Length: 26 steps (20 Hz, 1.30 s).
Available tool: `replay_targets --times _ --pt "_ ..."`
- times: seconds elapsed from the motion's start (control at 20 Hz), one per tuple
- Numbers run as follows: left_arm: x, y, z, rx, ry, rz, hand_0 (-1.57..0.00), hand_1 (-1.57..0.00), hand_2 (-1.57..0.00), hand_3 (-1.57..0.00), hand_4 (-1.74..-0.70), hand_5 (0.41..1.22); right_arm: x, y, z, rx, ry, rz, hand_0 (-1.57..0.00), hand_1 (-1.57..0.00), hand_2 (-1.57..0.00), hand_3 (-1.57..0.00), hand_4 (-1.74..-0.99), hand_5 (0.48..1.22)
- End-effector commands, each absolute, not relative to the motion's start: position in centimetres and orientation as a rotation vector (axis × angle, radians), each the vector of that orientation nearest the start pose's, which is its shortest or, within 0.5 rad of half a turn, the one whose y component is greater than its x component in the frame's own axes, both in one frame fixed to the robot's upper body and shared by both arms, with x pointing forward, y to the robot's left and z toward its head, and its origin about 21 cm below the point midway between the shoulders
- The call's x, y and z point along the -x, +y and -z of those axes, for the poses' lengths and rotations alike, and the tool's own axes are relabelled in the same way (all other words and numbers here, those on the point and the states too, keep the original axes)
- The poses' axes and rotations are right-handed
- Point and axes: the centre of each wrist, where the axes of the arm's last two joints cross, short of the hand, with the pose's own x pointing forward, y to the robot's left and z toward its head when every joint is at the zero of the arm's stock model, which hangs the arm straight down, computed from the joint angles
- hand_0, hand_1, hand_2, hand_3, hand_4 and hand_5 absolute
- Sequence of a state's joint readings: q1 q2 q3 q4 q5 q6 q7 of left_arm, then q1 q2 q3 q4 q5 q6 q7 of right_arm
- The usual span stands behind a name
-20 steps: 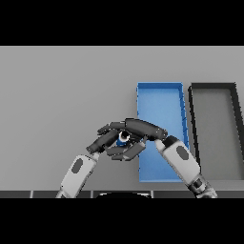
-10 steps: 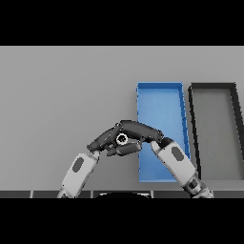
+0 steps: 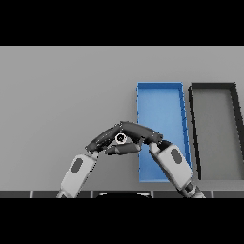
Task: Pick up the blue pipe and place it into the blue bin.
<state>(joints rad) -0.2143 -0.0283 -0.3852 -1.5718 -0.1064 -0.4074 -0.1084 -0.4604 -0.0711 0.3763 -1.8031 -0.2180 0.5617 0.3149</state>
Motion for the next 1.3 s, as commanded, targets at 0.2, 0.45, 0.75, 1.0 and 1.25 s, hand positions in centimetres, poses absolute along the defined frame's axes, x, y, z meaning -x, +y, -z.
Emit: replay_targets --times 0.2,0.45,0.75,1.0,1.25 --pt "-27.0 11.1 -4.5 0.604 -1.667 0.916 -0.38 -0.36 -0.35 -0.27 -1.13 1.063 -27.1 -10.2 -15.8 -0.711 -1.675 -1.108 -1.57 -1.57 -1.57 -1.56 -1.498 1.215" --pt "-27.0 11.1 -4.2 0.542 -1.581 0.913 -0.13 -0.12 -0.11 -0.09 -0.99 0.729 -27.3 -10.0 -15.5 -0.721 -1.708 -1.092 -1.57 -1.57 -1.57 -1.57 -1.499 1.219" --pt "-27.2 10.9 -4.1 0.526 -1.523 0.872 -0.03 -0.03 -0.03 -0.02 -0.97 0.544 -27.5 -9.8 -16.1 -0.734 -1.739 -1.053 -1.57 -1.57 -1.57 -1.57 -1.497 1.220" --pt "-27.1 11.1 -3.6 0.497 -1.508 0.875 -0.01 -0.01 -0.01 -0.01 -0.97 0.493 -28.3 -10.6 -19.5 -0.829 -1.738 -0.970 -1.57 -1.57 -1.57 -1.57 -1.494 1.221" --pt "-26.9 10.9 -3.5 0.489 -1.495 0.892 0.00 0.00 0.00 0.00 -0.96 0.475 -29.5 -11.7 -25.6 -0.904 -1.788 -0.853 -1.57 -1.57 -1.57 -1.57 -1.496 1.221"
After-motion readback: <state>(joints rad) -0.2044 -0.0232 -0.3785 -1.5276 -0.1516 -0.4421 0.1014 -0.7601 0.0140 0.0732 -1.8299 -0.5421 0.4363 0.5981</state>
